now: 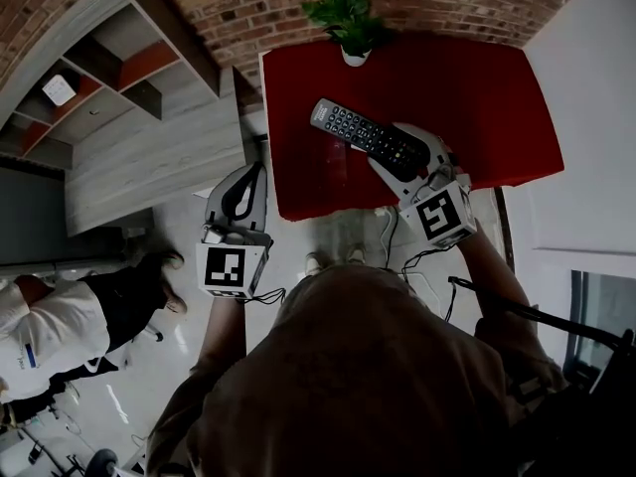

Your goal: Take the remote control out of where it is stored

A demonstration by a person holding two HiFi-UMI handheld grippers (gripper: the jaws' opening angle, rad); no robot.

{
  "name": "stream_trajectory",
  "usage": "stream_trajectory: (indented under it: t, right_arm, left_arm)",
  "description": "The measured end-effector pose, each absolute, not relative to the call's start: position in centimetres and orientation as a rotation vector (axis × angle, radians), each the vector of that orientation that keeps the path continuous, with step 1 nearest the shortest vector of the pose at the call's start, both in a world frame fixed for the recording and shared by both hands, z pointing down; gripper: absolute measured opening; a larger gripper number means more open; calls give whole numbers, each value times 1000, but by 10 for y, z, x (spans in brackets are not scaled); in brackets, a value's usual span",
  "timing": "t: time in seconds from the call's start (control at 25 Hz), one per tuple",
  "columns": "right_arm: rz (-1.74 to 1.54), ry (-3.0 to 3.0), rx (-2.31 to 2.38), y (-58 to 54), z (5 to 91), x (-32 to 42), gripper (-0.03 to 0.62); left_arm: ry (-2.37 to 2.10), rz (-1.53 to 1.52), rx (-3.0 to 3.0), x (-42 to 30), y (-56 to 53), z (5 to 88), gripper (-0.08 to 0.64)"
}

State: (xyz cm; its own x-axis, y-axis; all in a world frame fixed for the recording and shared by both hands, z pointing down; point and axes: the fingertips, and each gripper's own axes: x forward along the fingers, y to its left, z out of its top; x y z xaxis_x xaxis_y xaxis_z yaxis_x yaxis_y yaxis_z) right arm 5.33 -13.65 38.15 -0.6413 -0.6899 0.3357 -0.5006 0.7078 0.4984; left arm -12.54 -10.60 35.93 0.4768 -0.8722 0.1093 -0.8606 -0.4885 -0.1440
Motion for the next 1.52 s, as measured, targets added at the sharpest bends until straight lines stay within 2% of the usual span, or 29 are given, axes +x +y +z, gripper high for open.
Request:
stream_trajectory:
  t: [0.44,0.76,1.52]
  right_arm:
    - [-576,-2549,947,-103,333,52,249]
    - [-446,-2839,1135,-90,288,60,249]
    - [-349,-2861,1227,-75,301,81,249]
  left_arm:
    - [1520,-231,-2639,-117,-107,350,9]
    - [1515,-197,-2634,-115,-105,341,9]
    - [1519,-139,-2640,-114,-97,334,9]
